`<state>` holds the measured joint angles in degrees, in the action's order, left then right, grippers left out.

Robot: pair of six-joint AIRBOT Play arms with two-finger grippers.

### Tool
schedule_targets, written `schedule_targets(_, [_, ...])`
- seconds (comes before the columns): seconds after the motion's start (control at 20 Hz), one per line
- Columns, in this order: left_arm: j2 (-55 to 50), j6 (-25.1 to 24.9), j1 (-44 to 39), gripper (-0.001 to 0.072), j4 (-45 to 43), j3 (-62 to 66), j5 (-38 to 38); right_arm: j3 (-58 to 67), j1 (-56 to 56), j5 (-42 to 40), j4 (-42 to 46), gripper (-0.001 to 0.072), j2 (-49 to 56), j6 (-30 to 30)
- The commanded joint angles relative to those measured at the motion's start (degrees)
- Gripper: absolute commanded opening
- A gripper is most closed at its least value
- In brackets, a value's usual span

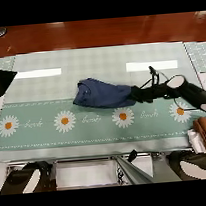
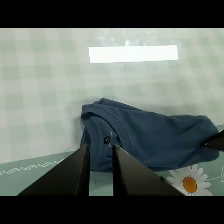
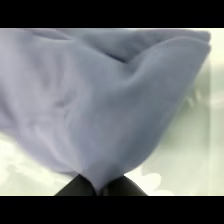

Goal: Fold the shirts.

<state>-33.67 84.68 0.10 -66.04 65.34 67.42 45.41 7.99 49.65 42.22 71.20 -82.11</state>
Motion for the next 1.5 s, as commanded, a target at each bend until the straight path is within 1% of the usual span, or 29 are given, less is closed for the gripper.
schedule_targets(0.0, [-2.1,-1.7,0.0,0.0191,0.0,0.0,-3.3,10.6,-6.8,11.5,8.7,0.002,-7.6,-3.9])
schedule_targets(0.15, [-5.5,-5.9,0.0,0.0191,0.0,0.0,-8.9,20.6,-16.3,21.7,13.4,0.002,-15.4,-9.6])
schedule_targets(0.25, [-8.1,-7.6,0.0,0.0191,0.0,0.0,-10.3,25.5,-24.2,28.4,16.1,0.002,-19.6,-12.4])
schedule_targets(0.3, [-9.4,-7.7,0.0,0.0191,0.0,0.0,-10.5,27.5,-28.1,32.5,17.8,0.002,-20.9,-13.3])
schedule_targets(0.4, [-11.9,-7.7,0.0,0.0191,0.0,0.0,-10.7,31.3,-36.1,41.6,22.8,0.002,-22.9,-13.4])
schedule_targets(0.5, [-14.1,-7.8,0.0,0.0192,0.0,0.0,-11.0,35.1,-43.4,49.5,30.5,0.002,-23.9,-12.5])
schedule_targets(0.65, [-17.3,-7.7,0.0,0.0189,0.0,0.0,-12.4,40.0,-52.3,56.7,45.3,0.002,-24.2,-7.4])
schedule_targets(0.8, [-20.2,-7.8,0.0,0.0187,0.0,0.0,-12.9,41.1,-57.9,56.7,53.4,0.002,-25.4,-7.3])
schedule_targets(0.85, [-21.1,-7.8,0.0,0.0187,0.0,0.0,-13.1,41.1,-59.3,56.7,54.2,0.002,-25.4,-7.3])
schedule_targets(0.95, [-22.3,-9.7,0.0,0.0187,0.0,0.0,-13.1,40.7,-61.3,56.8,54.4,0.002,-25.3,-7.0])
schedule_targets(1.1, [-23.1,-9.7,0.0,0.0187,-0.1,0.0,-14.4,38.7,-63.5,56.8,57.8,0.002,-25.3,-6.9])
schedule_targets(1.25, [-23.5,-9.7,0.3,0.0187,-0.5,0.0,-18.1,35.5,-67.3,56.8,61.1,0.002,-25.4,-6.5])
schedule_targets(1.35, [-23.5,-9.7,0.8,0.0187,-1.7,0.0,-21.9,33.1,-70.4,56.8,63.8,0.002,-25.4,-6.2])
schedule_targets(1.45, [-23.5,-9.7,2.1,0.0187,-3.0,0.0,-26.0,30.3,-74.3,56.7,64.7,0.002,-25.4,-4.5])
